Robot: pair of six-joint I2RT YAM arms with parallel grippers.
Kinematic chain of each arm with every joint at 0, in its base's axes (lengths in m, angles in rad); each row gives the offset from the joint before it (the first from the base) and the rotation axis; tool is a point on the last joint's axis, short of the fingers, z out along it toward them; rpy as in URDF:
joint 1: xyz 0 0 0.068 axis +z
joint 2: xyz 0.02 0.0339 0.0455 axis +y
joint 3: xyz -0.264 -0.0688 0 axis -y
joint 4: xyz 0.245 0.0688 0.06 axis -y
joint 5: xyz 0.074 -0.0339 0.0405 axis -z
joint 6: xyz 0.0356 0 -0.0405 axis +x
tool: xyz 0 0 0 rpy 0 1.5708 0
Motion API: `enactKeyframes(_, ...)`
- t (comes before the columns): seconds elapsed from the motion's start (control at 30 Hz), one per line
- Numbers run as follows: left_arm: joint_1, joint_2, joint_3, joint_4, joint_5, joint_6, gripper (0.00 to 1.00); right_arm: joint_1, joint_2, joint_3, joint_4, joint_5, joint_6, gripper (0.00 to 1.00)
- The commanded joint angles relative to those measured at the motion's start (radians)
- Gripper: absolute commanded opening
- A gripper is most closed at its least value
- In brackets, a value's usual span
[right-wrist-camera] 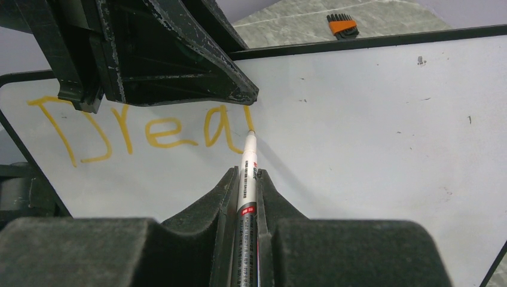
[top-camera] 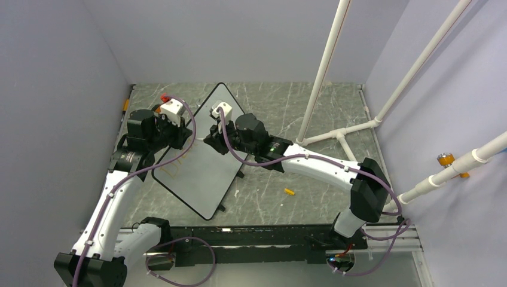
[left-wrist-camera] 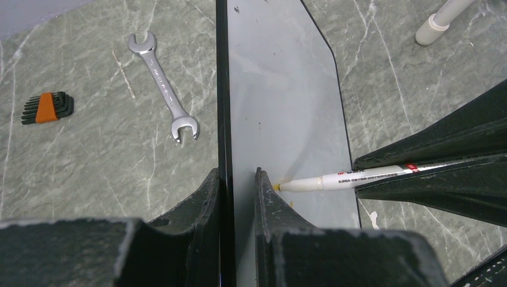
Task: Write a sentence on the whiteboard
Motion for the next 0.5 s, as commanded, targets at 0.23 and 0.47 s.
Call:
enactKeyframes(0.23,-0.027,0.019,-0.042,-0.163,0.046,0.073,0.0,0.009,0.02,0.099,-0.022,0.032,-0.021,0.0)
enactKeyframes(0.47,-0.027,0.019,-0.041,-0.164,0.048,0.075,0.0,0.009,0.047,0.134,-0.039,0.066,-0.02,0.0)
